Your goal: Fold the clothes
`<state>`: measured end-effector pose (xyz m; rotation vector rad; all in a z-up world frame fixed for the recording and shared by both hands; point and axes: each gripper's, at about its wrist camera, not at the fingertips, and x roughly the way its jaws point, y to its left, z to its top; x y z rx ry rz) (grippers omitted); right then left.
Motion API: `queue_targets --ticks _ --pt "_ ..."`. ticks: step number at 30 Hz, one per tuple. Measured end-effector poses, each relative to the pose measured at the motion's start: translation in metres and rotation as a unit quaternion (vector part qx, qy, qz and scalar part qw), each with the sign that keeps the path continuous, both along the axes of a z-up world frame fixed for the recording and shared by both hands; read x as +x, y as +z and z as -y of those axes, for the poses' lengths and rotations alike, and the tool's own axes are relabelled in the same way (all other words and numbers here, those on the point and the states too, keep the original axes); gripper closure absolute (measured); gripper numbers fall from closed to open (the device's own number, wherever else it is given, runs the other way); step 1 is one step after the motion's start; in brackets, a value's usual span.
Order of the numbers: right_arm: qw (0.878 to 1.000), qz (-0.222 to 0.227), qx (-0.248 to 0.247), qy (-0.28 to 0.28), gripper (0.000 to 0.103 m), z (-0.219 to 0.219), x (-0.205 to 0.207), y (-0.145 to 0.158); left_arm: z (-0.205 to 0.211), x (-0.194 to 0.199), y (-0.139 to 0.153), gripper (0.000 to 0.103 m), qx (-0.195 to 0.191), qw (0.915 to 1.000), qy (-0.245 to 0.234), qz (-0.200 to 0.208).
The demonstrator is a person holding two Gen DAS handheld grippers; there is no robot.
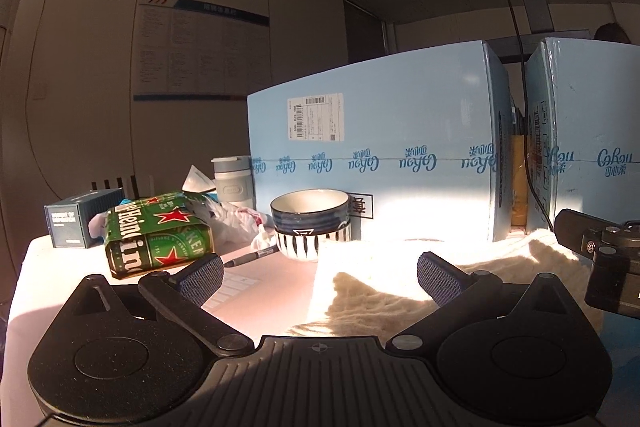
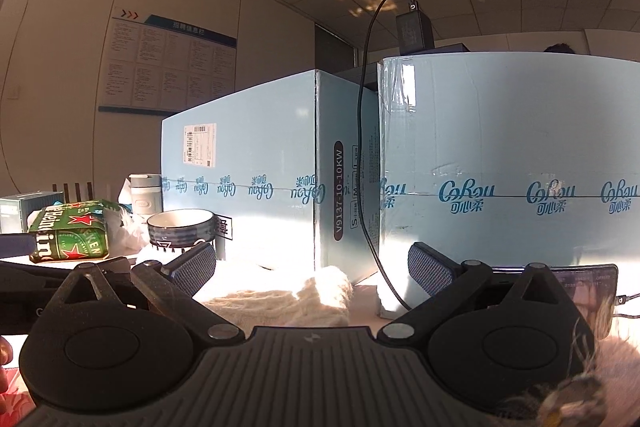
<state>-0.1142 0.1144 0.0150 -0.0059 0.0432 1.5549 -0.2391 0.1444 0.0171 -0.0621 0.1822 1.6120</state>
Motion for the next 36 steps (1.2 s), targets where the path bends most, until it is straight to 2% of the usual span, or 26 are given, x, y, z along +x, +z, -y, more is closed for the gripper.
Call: queue_targets --ticks 36 --pt "1.0 -0.017 -0.005 -0.003 0.0 -0.0011 0.0047 -0.0004 0.0068 0.0016 0.0007 0.0 0.017 0.9995 -0.025 0.0"
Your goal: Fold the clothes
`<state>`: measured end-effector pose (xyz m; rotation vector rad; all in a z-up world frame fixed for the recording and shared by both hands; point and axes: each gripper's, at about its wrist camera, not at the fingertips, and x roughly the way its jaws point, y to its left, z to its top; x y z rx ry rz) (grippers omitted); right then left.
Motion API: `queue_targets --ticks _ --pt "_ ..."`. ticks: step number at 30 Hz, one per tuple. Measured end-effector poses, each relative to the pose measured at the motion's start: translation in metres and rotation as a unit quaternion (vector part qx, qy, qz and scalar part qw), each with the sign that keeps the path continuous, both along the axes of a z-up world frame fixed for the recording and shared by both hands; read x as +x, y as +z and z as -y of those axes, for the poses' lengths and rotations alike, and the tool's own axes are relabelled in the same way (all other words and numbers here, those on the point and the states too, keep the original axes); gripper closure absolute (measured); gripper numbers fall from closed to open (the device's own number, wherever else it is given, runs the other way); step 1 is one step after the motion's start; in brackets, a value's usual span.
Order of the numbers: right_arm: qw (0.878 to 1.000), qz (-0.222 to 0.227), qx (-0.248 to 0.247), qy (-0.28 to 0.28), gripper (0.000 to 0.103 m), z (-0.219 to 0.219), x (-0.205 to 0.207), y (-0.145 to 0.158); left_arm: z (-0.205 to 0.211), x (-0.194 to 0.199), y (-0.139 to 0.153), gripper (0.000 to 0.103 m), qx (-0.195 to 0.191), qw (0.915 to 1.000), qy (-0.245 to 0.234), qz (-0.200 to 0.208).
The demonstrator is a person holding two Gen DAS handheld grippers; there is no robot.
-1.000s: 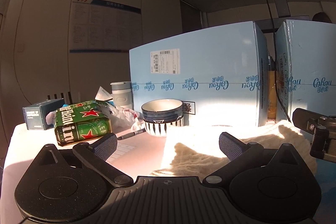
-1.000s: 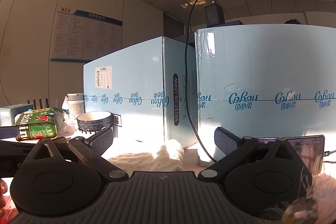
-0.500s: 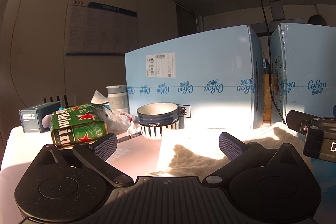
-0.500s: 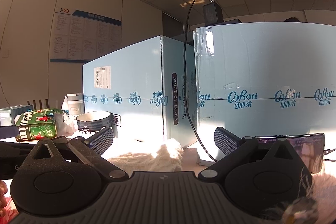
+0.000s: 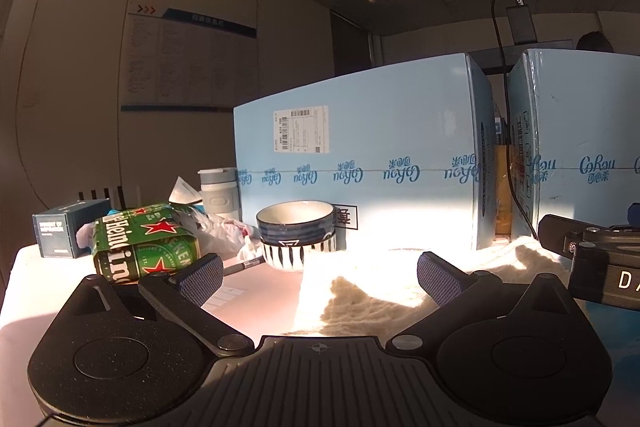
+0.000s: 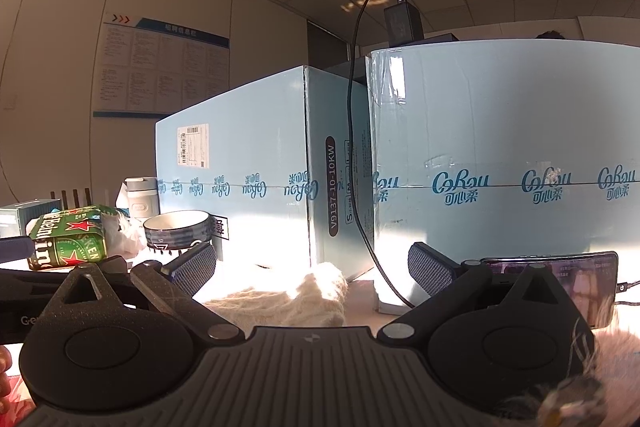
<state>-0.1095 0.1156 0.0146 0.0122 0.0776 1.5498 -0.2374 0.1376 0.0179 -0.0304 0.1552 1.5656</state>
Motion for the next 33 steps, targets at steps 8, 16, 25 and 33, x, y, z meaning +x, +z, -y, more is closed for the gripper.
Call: queue_targets --ticks 8,16,25,33 --pt "1.0 0.001 -0.001 0.0 0.0 -0.0001 -0.0002 -0.0002 0.0005 0.001 0.0005 0.0 0.002 1.0 -0.003 0.0" --pt "1.0 0.001 -0.001 -0.001 0.0 -0.0002 -0.0001 0.0001 0.0004 0.0009 0.0001 0.0 0.003 1.0 -0.005 0.0" --pt "1.0 0.0 -0.001 -0.001 0.0 -0.0003 0.0004 0.0004 0.0007 0.001 0.0003 0.0 0.003 1.0 -0.006 0.0" --pt "1.0 -0.001 -0.001 -0.001 0.0 -0.0005 0.0002 -0.0001 0.0013 0.0007 0.0005 0.0 0.005 1.0 -0.007 0.002"
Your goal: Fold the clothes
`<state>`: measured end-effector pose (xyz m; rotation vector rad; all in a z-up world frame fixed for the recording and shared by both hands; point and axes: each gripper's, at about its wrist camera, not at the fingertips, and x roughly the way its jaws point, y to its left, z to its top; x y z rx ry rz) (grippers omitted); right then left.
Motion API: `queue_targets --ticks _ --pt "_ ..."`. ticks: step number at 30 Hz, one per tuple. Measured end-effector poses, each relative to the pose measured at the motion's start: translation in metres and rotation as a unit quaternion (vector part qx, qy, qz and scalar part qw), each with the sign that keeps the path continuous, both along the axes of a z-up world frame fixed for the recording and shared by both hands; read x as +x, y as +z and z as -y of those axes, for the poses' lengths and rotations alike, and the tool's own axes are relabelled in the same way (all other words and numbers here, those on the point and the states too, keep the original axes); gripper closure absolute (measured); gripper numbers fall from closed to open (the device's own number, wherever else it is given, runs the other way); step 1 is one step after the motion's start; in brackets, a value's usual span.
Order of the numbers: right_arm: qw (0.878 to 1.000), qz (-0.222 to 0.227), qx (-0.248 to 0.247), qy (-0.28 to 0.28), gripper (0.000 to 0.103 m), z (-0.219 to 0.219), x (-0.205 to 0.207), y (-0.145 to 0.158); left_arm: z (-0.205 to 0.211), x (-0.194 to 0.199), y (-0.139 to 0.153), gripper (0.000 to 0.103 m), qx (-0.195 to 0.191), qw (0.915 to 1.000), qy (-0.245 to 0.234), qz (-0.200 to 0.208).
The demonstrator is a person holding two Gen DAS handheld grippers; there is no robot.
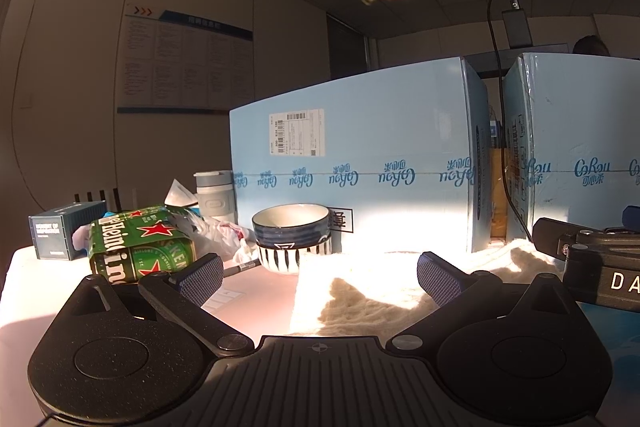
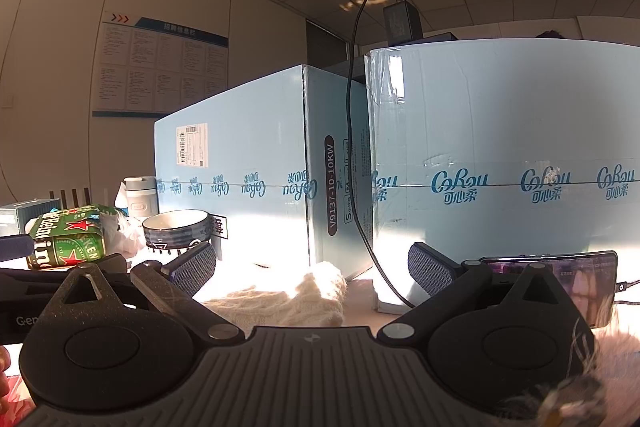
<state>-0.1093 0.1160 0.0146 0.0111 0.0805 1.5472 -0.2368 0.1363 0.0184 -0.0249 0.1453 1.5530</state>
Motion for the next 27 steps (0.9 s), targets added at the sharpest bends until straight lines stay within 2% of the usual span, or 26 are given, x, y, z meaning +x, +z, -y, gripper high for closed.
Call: queue_targets --ticks 27 --pt "1.0 -0.002 -0.005 -0.001 0.0 -0.0003 0.0005 0.0002 0.0 -0.0009 -0.0002 0.0 0.0 1.0 -0.001 0.001"
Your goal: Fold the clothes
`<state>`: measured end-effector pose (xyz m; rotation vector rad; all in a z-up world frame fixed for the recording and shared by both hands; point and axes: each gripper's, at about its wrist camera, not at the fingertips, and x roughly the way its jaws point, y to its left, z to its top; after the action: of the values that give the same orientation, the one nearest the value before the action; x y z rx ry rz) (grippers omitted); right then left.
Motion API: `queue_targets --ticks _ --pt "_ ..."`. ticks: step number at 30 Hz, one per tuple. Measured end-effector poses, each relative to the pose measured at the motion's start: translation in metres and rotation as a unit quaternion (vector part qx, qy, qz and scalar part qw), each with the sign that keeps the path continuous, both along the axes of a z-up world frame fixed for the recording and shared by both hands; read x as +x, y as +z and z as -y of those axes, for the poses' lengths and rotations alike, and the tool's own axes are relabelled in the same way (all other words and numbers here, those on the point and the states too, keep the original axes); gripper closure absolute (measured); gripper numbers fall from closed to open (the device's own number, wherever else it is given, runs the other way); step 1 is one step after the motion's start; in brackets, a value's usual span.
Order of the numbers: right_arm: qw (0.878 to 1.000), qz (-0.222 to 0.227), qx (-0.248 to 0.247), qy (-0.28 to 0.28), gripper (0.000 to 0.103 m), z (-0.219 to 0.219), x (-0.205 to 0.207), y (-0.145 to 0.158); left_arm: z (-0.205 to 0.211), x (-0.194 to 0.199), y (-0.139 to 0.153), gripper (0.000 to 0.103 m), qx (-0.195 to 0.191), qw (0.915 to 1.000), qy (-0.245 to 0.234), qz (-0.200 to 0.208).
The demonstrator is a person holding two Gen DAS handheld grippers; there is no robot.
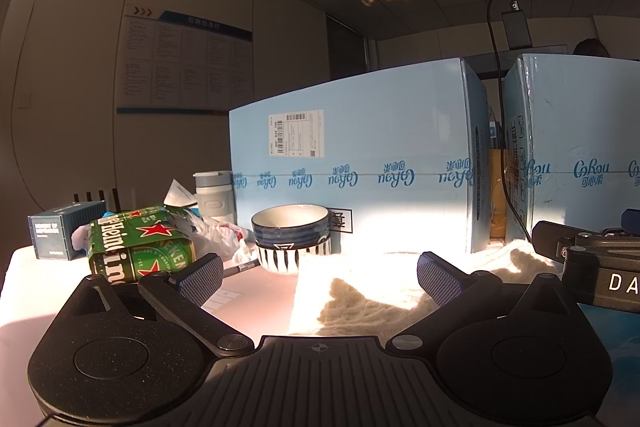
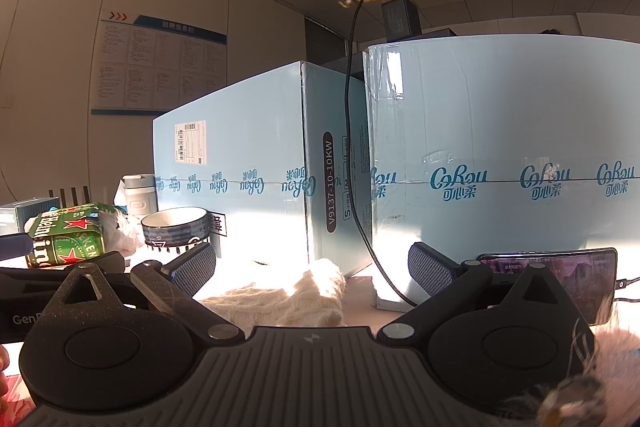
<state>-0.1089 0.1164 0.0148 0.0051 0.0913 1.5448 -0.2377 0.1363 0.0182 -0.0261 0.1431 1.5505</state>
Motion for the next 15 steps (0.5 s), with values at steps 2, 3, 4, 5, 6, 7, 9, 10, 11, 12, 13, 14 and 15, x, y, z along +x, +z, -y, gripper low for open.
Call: queue_targets --ticks 2,3,4,5,6,7,9,10,11,12,13,14,15 --pt "1.0 0.0 0.0 0.0 0.0 0.0 0.0 0.0 -0.0001 -0.0001 0.0001 0.0 0.0 1.0 0.0 0.0" --pt "1.0 0.0 0.0 0.0 0.0 0.0 -0.0001 0.0 0.0 -0.0001 0.0001 0.0 0.0 1.0 0.0 0.0" --pt "1.0 0.0 -0.001 0.0 0.0 0.0 -0.0001 0.0 0.0001 0.0 0.0001 0.0 0.0 1.0 0.0 0.0" --pt "1.0 0.0 -0.001 0.0 0.0 -0.0001 -0.0001 0.0 0.0002 0.0 0.0001 0.0 0.0 1.0 0.0 0.0" --pt "1.0 0.0 -0.001 0.0 0.0 -0.0001 0.0 0.0001 0.0004 0.0 0.0001 0.0 0.0 1.0 0.0 0.0" --pt "1.0 0.0 -0.001 0.0 0.0 -0.0001 0.0 0.0001 0.0005 0.0 0.0001 0.0 0.0 1.0 0.0 0.0" --pt "1.0 -0.001 -0.001 0.0 0.0 -0.0001 0.0001 0.0 0.0006 0.0 0.0001 0.0 0.0 1.0 0.0 0.0" --pt "1.0 -0.001 -0.001 0.0 0.0 -0.0002 0.0003 0.0 0.0006 0.0 0.0001 0.0 0.0 1.0 0.0 0.0" --pt "1.0 -0.001 -0.002 0.0 0.0 -0.0004 0.0004 0.0 0.0009 0.0001 0.0002 0.0 0.0 1.0 0.0 0.0" --pt "1.0 -0.001 -0.002 0.0 0.0 -0.0005 0.0006 -0.0001 0.0012 0.0002 0.0002 0.0 0.0 1.0 0.001 0.0" --pt "1.0 -0.002 -0.003 0.0 0.0 -0.0006 0.0007 -0.0001 0.0012 0.0002 0.0002 0.0 0.001 1.0 0.0 0.0" --pt "1.0 -0.002 -0.003 0.0 0.0 -0.0006 0.0008 0.0 0.0016 0.0002 0.0004 0.0 0.001 1.0 0.0 0.0" --pt "1.0 -0.002 -0.003 -0.001 0.0 -0.0006 0.0008 -0.0001 0.0015 0.0002 0.0005 0.0 0.001 1.0 0.0 0.001"
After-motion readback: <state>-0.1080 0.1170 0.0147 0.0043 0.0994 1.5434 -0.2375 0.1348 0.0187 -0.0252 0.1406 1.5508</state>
